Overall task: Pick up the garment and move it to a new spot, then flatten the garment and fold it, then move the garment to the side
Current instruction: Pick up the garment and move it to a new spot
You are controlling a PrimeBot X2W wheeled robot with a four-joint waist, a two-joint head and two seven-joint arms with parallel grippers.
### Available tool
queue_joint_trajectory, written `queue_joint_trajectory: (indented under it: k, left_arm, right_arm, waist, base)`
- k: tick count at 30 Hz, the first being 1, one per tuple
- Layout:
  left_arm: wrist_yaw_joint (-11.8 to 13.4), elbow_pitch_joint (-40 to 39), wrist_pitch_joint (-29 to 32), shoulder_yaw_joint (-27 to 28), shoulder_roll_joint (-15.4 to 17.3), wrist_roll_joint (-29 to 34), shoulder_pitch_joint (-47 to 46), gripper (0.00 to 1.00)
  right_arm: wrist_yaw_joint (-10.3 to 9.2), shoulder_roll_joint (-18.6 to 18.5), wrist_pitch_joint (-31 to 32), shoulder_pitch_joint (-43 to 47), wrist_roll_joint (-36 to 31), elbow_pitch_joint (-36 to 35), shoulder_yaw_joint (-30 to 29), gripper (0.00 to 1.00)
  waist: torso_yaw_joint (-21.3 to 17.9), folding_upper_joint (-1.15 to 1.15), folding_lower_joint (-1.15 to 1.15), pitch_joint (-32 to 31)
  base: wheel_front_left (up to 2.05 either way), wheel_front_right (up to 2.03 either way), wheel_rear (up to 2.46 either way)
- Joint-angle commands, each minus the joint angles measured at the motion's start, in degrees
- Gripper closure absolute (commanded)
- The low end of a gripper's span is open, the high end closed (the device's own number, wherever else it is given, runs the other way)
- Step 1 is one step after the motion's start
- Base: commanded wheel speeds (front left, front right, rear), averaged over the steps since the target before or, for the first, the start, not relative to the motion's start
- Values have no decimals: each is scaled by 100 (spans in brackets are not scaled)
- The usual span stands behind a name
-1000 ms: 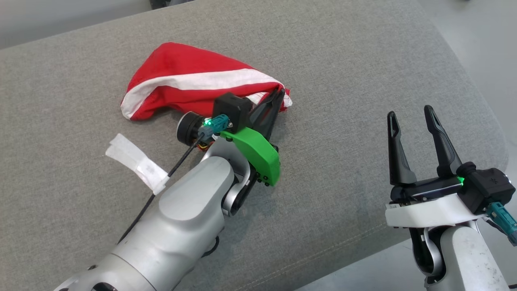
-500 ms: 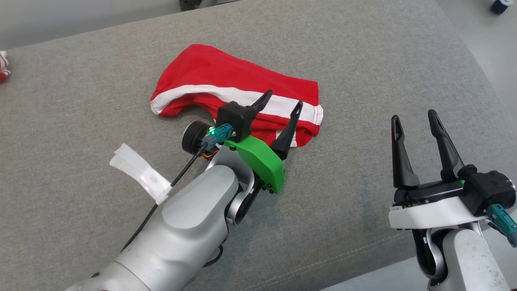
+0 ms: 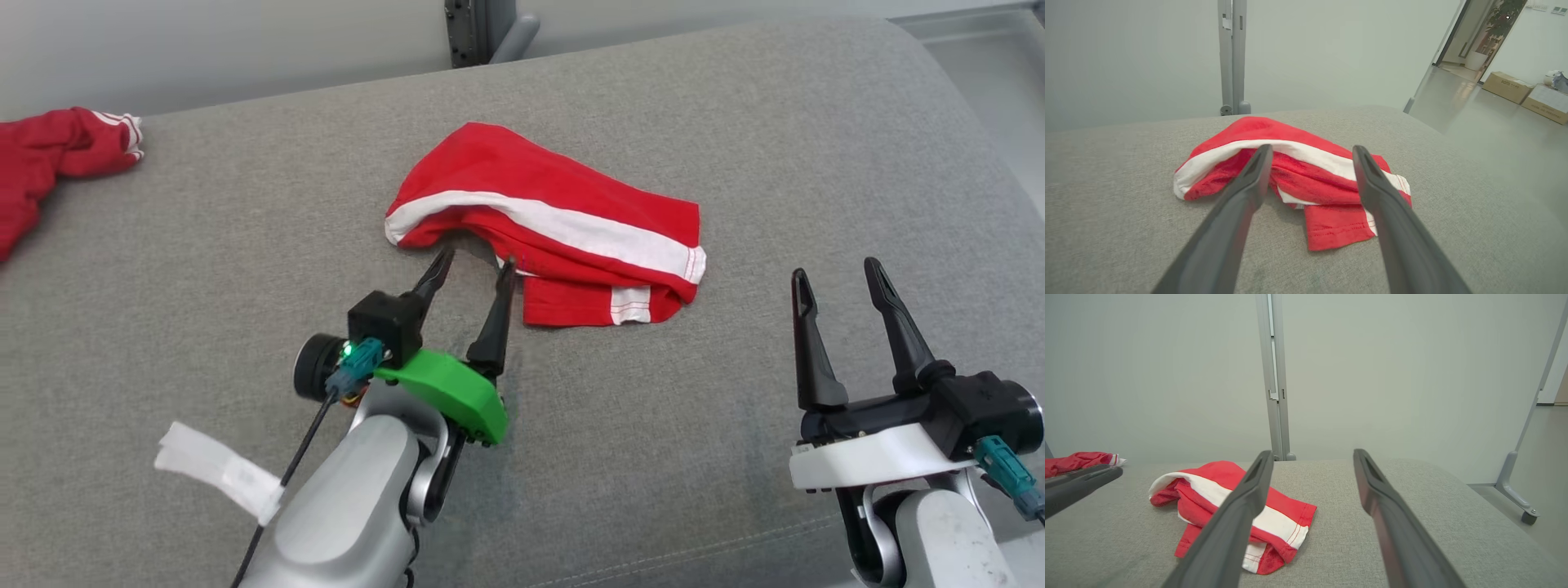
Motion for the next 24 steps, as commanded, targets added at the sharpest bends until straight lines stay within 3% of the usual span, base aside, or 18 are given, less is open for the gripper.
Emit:
queue_joint_trajectory:
  k: [1, 11, 24]
  left_arm:
    - [56, -144, -2, 169, 72, 205, 213, 0]
    - [211, -1454, -1, 1718, 92, 1258, 1819, 0]
    - [127, -2196, -2, 2799, -38, 1867, 3120, 0]
  right_arm:
    - [-2, -10, -17, 72, -55, 15, -23, 0]
    - [-2, -10, -16, 283, -120, 88, -138, 0]
    - [-2, -11, -17, 474, 32, 178, -187, 0]
  waist:
    - [183, 0, 0, -175]
    - [635, 0, 0, -457]
    - [972, 0, 0, -626]
  base:
    - [0, 0, 0]
    - [0, 0, 0]
    - [0, 0, 0]
